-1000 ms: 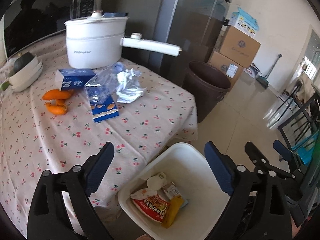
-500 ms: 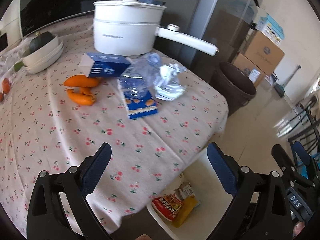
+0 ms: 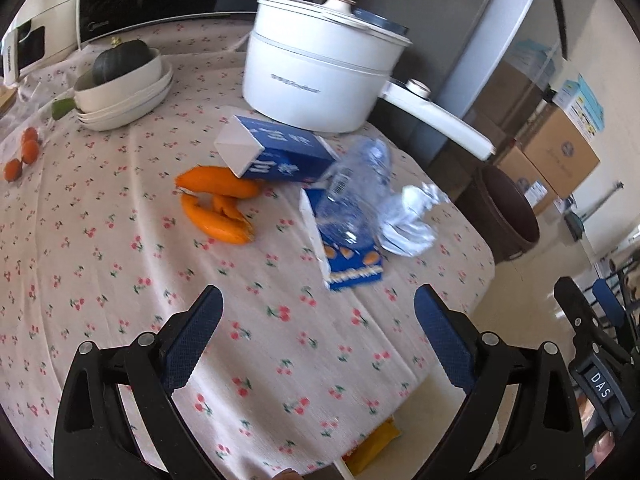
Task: Collect trash
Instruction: 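Move the left tool to the table and grasp the orange carrot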
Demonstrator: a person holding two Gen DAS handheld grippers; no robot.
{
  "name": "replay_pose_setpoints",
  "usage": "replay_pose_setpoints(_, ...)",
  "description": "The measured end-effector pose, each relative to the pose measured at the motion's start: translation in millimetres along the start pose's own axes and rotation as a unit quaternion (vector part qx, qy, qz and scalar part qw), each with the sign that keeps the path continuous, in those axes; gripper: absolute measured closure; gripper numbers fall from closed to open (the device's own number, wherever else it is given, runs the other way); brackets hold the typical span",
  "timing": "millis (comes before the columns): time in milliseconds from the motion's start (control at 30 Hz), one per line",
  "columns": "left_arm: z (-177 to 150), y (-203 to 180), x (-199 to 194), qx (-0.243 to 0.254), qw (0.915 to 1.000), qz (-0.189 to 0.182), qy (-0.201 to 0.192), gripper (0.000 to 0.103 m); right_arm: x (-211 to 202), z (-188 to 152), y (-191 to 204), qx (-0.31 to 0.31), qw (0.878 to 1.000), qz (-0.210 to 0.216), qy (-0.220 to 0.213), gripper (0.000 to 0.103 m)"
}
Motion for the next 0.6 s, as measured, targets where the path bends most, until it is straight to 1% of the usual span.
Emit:
replay_pose_setpoints(200,17.2,23.1,9.7,-0.025,0.9995,0.019,0.004,0.011,28.4,-0.7,-2.1,0.013,0.999,0.018,0.041,0.007)
replay_pose_setpoints(467,32.3,68.4,34.3,-0.085,0.995,0.044,0.028,0.011,45.6,7.4,-2.2,0.027,0.997,0.032,0.059,0.007)
replay_pose_setpoints(533,35.6,75.7,39.8,-0.094,0.9937,0.054,0.028,0.014,48.3,8.6,-0.9,0.028,0.997,0.036,0.063,0.007)
replay_pose_setpoints(600,40.0,78.2,45.9,-0.095,0.993,0.064,0.027,0.02,51.2,9.0,0.4,0.028,0.997,0.037,0.064,0.007)
Point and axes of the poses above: each gripper's, at about its wrist camera, not at the fingertips, and x roughly the way its jaws point, y to its left, z to its top, the point moved 1 cm from there along x, roughly the way its jaws point, and after that the axes turned 9 degrees about y, right-handed, at the moved point
